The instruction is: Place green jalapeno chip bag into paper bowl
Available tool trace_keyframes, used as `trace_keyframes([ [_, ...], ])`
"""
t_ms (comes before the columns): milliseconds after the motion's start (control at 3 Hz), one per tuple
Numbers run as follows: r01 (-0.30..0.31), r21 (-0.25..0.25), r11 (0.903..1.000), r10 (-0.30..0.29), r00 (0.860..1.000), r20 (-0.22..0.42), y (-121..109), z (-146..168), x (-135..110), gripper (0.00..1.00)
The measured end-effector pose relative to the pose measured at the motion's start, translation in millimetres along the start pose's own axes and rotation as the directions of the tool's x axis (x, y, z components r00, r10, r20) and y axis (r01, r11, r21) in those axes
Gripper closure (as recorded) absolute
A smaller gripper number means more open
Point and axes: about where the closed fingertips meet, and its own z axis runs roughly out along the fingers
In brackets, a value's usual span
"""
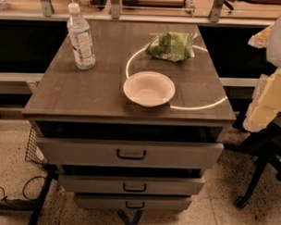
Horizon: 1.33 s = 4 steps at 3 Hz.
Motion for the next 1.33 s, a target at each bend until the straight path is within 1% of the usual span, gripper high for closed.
trace_keyframes([
  [333,0.001,0.008,1.0000,-0.001,1.000,0.004,-0.9,-1.0,-1.2,0.00],
  [667,-0.007,0.103,0.9947,-0.003,0.996,0.089,-36.0,7.3,-16.0,0.00],
  [1000,-0.026,0.232,0.9725,-0.025,0.976,0.215,-93.4,15.2,-40.0,0.00],
  [1333,-0.069,0.345,0.9361,-0.037,0.956,0.292,-141.3,22.3,-60.4,0.00],
])
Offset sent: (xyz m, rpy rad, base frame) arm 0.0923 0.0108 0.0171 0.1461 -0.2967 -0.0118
